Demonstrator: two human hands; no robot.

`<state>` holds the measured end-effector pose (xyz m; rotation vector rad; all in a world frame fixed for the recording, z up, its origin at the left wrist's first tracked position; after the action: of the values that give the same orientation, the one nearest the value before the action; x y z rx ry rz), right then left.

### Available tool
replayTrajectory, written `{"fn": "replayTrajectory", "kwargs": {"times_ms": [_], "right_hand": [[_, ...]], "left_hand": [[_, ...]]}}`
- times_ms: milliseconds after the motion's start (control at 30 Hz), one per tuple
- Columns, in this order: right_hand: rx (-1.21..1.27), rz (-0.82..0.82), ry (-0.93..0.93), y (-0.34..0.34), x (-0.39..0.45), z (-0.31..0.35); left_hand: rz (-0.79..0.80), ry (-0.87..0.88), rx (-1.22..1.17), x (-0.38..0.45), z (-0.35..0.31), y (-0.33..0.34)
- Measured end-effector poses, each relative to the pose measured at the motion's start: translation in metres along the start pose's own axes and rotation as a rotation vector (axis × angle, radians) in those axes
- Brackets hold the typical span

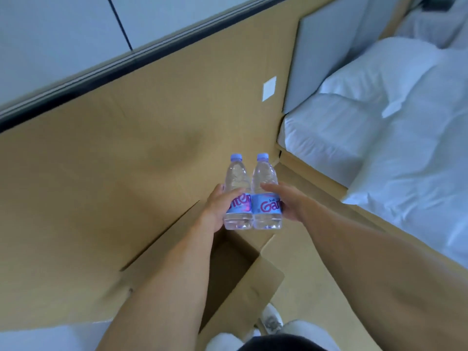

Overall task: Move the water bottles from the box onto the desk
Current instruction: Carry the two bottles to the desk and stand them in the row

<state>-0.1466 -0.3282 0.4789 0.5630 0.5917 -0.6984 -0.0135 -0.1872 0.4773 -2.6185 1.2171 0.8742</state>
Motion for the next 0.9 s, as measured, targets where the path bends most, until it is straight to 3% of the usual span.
{"fn": "replayTrajectory", "kwargs": {"times_ms": [433,900], "right_hand": [[0.260,-0.377,-0.276,-0.144,-0.146,-0.039],[0.575,-0.895,-0.386,-0.307,-0.362,-0.186]], "left_hand": [[0.506,0.024,0.270,-0.032,0.006,0.180],[0.950,-0.058,0.606,-0.165,0.129,0.423]]}}
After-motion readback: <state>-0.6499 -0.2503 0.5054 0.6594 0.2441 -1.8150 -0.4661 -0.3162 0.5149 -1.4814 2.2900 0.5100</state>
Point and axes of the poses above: each hand's wrist, its own x-axis towards the middle knuckle, its own y-axis out of the palm, z = x × y, the point moved 1 cm from there along x, towards the middle knuckle, and after that the axes turned 1 degree about x, right-handed, at the moved point
